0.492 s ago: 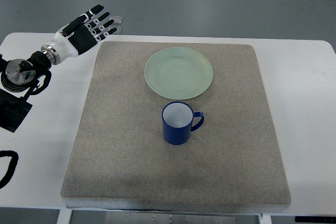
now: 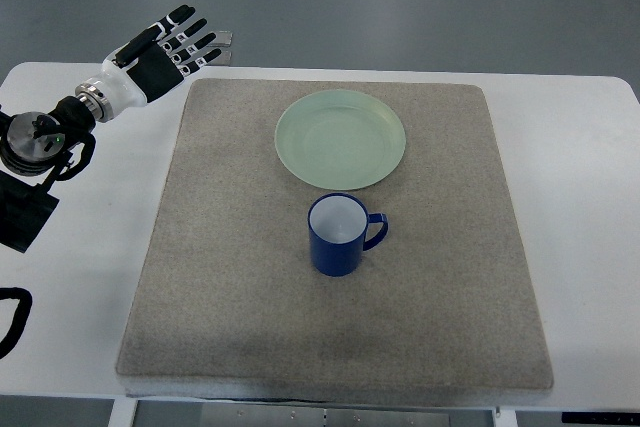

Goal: Place cup left of plate with left hand

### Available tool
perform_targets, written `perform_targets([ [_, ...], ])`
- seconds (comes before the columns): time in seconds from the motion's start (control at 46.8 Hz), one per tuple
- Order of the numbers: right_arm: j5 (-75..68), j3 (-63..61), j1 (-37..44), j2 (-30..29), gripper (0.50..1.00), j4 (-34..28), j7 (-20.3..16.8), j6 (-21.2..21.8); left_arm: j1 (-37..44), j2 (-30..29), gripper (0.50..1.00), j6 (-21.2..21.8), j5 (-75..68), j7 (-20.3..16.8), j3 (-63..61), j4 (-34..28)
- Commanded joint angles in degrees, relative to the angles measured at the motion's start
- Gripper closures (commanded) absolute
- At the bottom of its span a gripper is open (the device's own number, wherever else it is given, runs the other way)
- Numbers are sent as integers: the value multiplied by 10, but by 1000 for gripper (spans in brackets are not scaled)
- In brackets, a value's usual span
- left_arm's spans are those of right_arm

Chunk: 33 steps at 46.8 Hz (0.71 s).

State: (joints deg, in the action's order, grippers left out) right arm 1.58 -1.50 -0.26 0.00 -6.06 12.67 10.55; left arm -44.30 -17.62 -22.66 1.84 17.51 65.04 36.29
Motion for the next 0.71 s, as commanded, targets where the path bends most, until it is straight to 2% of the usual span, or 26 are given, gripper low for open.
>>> perform_targets([
  [0.0,0,0,0,0,568,0,0,0,0,-3,500,-3,-1,1,-4,4],
  [0.214,0,0,0,0,568,0,0,0,0,-22,500,-33,-9,0,-37,-1],
  [0.449,0,0,0,0,568,0,0,0,10,-50,500,-36,-18,0,-43,14],
  [0.556,0,0,0,0,568,0,0,0,50,-73,500,-41,-21,-6,-46,87],
  [0.684,0,0,0,0,568,0,0,0,116,-109,501,-54,-22,-48,-48,198],
])
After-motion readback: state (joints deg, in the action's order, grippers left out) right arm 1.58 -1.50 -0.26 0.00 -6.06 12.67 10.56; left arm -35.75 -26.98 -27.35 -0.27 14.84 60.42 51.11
